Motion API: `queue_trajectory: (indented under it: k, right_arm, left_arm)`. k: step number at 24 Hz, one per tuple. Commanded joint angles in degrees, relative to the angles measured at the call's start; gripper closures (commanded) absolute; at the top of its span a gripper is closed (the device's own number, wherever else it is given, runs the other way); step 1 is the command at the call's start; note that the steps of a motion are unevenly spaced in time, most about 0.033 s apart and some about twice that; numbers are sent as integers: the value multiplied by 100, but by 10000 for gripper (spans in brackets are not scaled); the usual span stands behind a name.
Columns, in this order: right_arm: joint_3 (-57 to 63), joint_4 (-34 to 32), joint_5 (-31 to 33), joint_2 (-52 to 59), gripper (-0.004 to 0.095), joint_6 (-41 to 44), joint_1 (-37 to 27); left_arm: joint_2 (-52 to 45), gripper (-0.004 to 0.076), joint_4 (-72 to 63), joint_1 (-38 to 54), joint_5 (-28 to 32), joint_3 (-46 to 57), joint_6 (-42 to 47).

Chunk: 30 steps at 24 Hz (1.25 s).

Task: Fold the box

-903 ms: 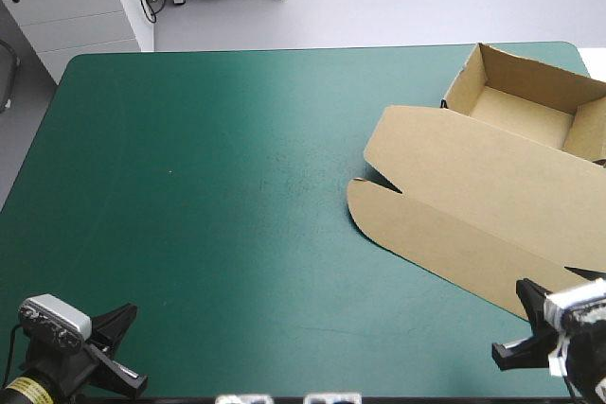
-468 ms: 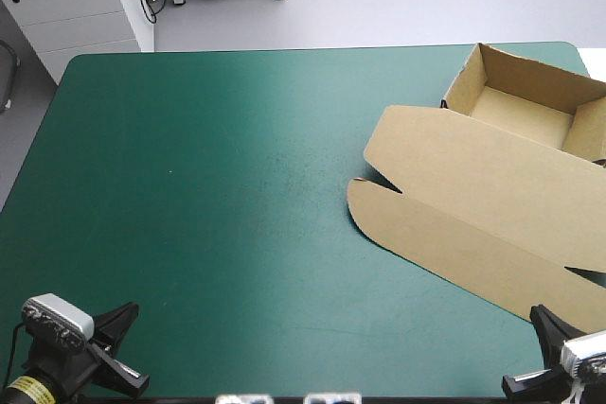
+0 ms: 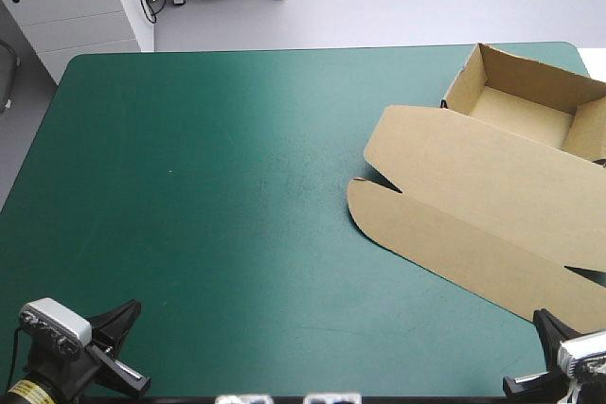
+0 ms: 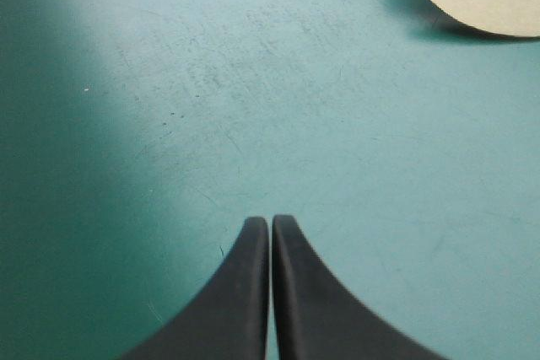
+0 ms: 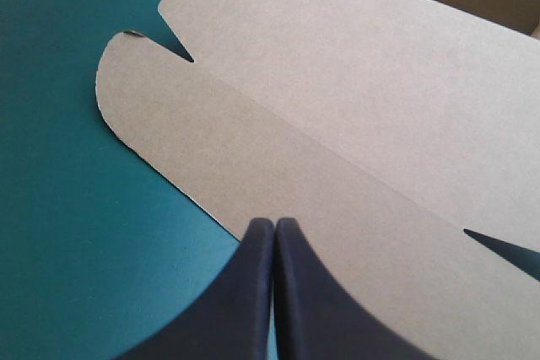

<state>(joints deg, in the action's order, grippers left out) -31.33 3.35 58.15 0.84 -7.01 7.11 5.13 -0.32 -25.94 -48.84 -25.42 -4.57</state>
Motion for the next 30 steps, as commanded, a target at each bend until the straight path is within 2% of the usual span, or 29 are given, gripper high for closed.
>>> queue_trajectory:
  k: [1,4,11,13,16,18,30]
  right_arm:
    - [140,-26,-262,111,926,14,20]
    - [225,-26,-57,111,926,-42,20]
    - [225,-26,-90,111,926,-51,20]
    - [172,-26,-217,111,927,-51,20]
    - [115,1,-886,111,927,-40,20]
    - [115,1,-994,111,927,-40,20]
    - [125,-9,-687,111,927,-62,20]
  left_arm:
    - [78,731,-70,-35,425,-136,-8]
    - [78,731,-84,-35,425,-136,-8]
    - [78,731,-84,-35,425,-136,-8]
    - [78,731,-84,-35,425,-136,-8]
    - [78,731,-84,-35,425,-136,-8]
    - [78,731,-84,-35,440,-136,-8]
    - [78,731,-84,-35,440,-136,-32]
